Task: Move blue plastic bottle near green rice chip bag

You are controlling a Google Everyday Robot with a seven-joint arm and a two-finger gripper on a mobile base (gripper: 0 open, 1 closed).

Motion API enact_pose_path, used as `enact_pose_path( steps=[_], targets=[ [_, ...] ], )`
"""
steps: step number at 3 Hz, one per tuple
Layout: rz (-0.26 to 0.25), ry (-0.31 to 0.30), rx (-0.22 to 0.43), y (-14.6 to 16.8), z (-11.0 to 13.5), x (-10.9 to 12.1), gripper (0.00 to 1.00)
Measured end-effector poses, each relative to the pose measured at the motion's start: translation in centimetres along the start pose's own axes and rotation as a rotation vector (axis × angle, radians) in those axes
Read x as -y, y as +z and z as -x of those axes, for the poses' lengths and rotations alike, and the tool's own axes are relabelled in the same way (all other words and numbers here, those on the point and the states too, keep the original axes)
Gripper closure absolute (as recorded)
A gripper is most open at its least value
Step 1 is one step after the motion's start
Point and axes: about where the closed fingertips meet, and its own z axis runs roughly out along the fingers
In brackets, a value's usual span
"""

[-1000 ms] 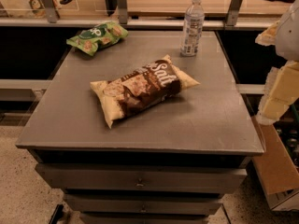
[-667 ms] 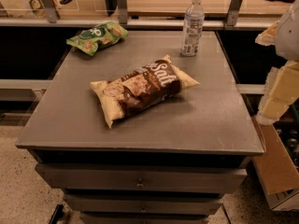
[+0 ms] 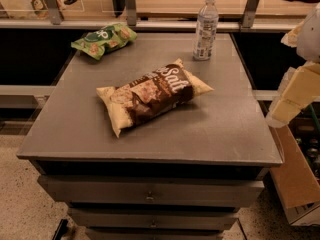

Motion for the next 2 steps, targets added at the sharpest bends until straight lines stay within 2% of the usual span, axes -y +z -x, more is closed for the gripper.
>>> enact_pose_path(
  steps=[1, 2],
  targets=[
    [-0.014, 0.141, 0.054, 0.6, -0.8, 0.4, 0.0],
    [-0.041, 0.315, 0.123, 1.2, -1.9, 0.3, 0.0]
  ],
)
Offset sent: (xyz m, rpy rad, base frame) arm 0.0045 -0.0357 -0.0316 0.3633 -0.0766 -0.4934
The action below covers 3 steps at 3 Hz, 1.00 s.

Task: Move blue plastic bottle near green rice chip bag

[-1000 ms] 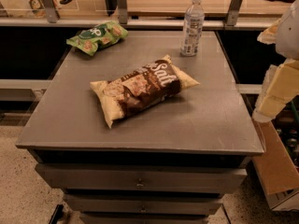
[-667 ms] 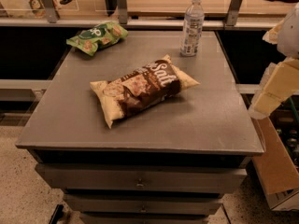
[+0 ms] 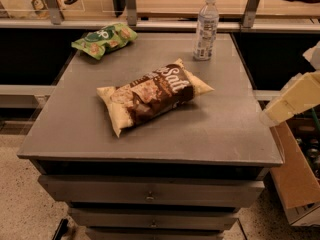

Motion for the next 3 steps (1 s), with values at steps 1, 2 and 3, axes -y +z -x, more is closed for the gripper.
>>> enact_pose_path(
  steps=[1, 2, 3],
  targets=[
    [-0.051, 0.137, 0.082, 0.4, -0.9, 0.2, 0.0],
    [-0.111, 0.238, 0.171, 0.4, -1.3, 0.6, 0.0],
    [-0.17, 0.305, 0.248, 0.2, -1.2, 1.9, 0.0]
  ],
)
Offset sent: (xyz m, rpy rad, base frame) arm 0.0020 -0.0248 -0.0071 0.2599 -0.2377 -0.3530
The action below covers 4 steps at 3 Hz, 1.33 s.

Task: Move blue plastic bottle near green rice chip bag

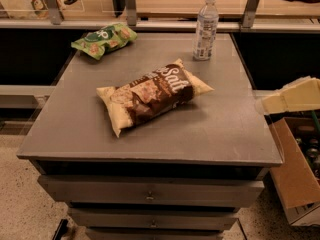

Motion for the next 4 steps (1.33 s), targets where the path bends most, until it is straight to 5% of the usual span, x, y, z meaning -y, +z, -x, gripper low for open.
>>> enact_pose_path(
  steps=[2, 4],
  targets=[
    [-0.054, 0.079, 0.141, 0.2, 1.3, 2.4, 0.0],
    [-0.046, 0.09, 0.145, 0.4, 1.4, 2.3, 0.0]
  ],
)
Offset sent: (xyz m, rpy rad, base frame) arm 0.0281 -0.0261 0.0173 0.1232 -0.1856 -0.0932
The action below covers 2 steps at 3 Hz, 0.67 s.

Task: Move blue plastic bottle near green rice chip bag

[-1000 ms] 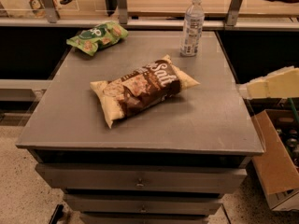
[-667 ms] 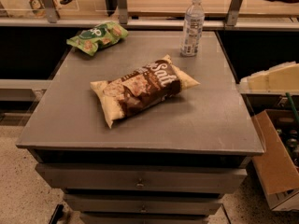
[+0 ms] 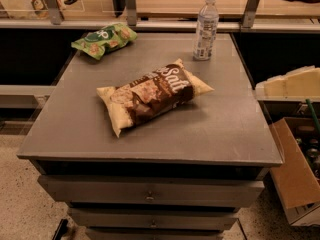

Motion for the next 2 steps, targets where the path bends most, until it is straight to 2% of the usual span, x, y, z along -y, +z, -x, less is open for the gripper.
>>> enact_pose_path(
  steps=[1, 2],
  targets=[
    [0.039, 0.071, 0.023, 2.0, 0.5, -1.0, 0.0],
    [0.068, 0.109, 0.049, 4.5, 1.8, -1.7, 0.0]
  ],
)
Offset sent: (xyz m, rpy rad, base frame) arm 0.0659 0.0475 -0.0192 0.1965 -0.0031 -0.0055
